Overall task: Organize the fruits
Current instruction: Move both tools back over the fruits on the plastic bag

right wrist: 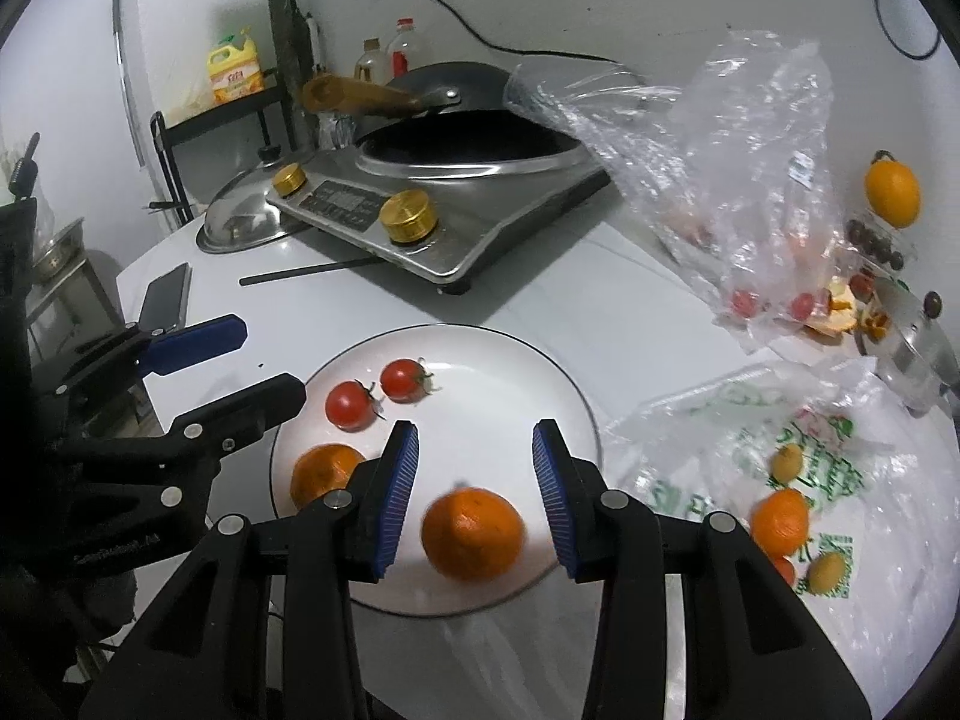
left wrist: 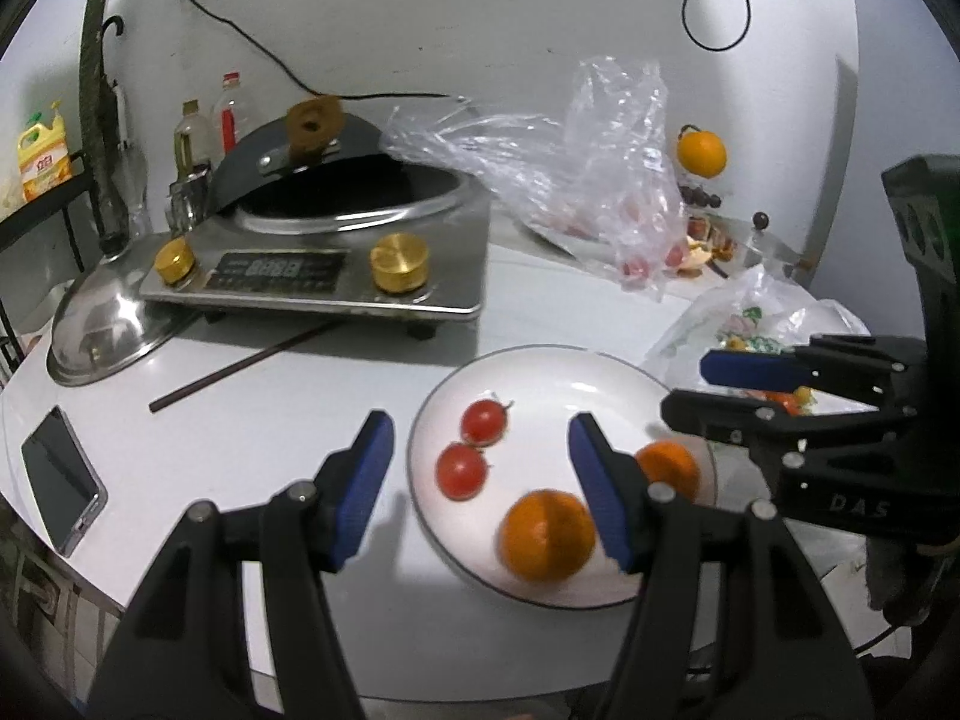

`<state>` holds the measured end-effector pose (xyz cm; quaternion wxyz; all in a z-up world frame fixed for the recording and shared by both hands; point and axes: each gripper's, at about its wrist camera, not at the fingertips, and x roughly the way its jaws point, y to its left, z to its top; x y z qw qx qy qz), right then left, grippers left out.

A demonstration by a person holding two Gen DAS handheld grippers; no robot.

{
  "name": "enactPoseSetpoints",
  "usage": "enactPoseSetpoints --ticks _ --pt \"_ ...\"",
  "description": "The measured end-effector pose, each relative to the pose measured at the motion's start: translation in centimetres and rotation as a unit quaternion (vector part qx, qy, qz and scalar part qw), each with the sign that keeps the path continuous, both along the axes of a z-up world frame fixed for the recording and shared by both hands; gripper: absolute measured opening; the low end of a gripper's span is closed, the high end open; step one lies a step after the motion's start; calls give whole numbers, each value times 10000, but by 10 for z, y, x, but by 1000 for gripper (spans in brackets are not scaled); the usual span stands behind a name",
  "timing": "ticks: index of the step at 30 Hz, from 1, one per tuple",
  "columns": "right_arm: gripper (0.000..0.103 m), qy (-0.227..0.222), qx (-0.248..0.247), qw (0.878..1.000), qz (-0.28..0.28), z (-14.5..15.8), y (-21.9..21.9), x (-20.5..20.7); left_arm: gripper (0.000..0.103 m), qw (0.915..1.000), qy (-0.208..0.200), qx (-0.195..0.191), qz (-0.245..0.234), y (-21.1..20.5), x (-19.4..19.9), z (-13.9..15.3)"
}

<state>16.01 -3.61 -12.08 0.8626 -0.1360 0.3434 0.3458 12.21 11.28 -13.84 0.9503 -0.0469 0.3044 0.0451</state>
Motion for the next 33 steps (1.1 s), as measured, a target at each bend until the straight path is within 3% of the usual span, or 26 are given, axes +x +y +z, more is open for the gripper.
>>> enactPoseSetpoints --ticks 33 --pt "42 -23 353 9952 -909 -4 -140 9 62 9962 132 343 -786 -118 27 13"
